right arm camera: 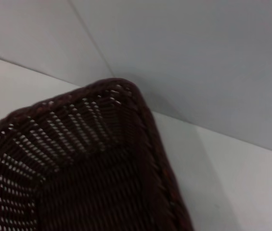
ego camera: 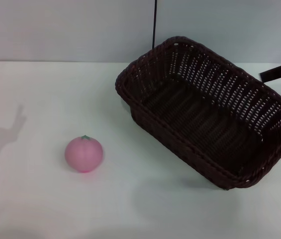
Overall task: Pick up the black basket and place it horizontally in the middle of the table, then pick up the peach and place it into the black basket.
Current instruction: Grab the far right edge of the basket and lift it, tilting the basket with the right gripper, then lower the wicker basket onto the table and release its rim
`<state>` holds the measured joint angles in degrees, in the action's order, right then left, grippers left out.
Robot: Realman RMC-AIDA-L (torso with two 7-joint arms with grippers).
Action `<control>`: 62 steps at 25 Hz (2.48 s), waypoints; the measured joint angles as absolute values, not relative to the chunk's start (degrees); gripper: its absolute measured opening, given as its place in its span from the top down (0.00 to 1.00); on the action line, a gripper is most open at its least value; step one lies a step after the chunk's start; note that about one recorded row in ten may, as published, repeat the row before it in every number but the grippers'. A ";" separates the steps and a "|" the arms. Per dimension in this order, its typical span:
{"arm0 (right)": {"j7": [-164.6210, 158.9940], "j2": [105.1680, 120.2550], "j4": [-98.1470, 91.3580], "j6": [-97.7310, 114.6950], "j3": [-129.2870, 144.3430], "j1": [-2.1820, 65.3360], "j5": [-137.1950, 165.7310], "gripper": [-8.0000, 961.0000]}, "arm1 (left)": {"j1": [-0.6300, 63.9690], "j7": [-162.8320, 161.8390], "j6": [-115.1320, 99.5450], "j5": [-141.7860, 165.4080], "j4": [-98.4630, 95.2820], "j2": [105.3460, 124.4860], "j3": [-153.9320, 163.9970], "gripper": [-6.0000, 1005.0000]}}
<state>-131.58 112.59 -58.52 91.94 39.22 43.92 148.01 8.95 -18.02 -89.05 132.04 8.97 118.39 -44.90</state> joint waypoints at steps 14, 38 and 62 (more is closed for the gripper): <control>-117.89 114.72 -42.82 74.43 39.29 43.42 138.25 0.29 | 9.48 -18.02 -88.87 132.08 8.96 118.39 -44.66 0.15; -114.03 115.58 -39.08 70.40 43.40 43.68 137.49 0.73 | 9.05 -18.02 -89.17 132.18 9.07 118.35 -44.79 0.15; -86.64 113.85 -64.21 96.91 46.29 40.96 138.39 0.81 | 7.03 -17.14 -91.37 131.96 8.89 118.42 -46.13 0.15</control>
<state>-86.64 113.85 -64.21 96.91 46.29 40.96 138.39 7.03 -17.14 -91.37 131.96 8.89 118.42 -46.13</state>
